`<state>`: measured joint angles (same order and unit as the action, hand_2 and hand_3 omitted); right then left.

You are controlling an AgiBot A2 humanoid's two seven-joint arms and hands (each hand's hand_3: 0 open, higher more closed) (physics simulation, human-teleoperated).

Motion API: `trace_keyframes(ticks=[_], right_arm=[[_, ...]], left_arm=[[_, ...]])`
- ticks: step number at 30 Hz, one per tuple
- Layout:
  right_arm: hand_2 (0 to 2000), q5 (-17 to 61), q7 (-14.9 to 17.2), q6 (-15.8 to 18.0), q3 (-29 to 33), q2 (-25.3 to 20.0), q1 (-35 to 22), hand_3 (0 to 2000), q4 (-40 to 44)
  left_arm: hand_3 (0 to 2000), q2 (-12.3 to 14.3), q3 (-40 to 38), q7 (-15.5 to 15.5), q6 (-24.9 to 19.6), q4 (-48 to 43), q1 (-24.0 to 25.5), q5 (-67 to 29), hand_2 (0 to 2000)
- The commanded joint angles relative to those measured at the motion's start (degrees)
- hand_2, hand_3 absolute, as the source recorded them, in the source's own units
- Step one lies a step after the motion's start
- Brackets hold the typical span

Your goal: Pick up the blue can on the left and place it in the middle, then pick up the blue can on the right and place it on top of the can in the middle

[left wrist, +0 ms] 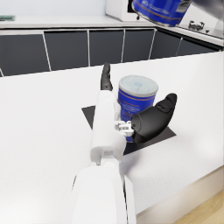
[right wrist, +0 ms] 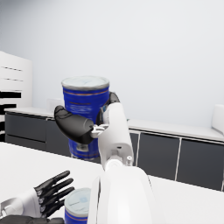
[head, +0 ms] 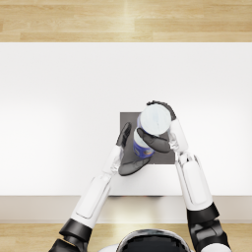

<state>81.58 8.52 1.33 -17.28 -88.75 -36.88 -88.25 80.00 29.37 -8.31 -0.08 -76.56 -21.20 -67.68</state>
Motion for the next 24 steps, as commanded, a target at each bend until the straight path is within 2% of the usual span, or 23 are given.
trace_keyframes(ticks=[1,4,7,14,22,23,24], right_arm=[[2000,0.0,1.52,-1.95,-2.31,-0.75,-1.4,1520,0.89],[2000,-0.01,3.65,-4.69,-3.87,-0.61,-0.37,1520,2.24],[2000,-0.01,4.6,-5.95,-4.93,-0.51,0.59,1520,2.74],[2000,-0.02,4.87,-7.3,-4.23,-0.4,2.47,1520,5.83],[2000,-0.02,4.92,-8.76,-4.46,-0.48,4.09,1520,7.27],[639,-0.02,4.96,-8.9,-4.79,-0.4,4.47,1193,7.32],[0,-0.03,5.06,-11.37,-4.79,-0.39,4.78,867,7.1]], left_arm=[[0,-4.62,-7.39,2.35,0.02,-16.95,6.82,0.0,0],[0,-5.46,-11.98,6.12,0.06,-22.33,8.92,0.01,0],[0,-5.05,-14.33,7.5,0.07,-23.78,9.18,0.01,0],[0,-4.07,-18.58,8.23,0.08,-27.85,9.17,0.01,0],[0,-2.82,-20.55,8.3,0.08,-28.37,8.62,0.01,0],[0,-2.7,-20.63,8.31,0.08,-28.37,8.64,0.01,0],[0,-2.49,-20.99,8.31,0.08,-28.21,8.39,0.02,0]])
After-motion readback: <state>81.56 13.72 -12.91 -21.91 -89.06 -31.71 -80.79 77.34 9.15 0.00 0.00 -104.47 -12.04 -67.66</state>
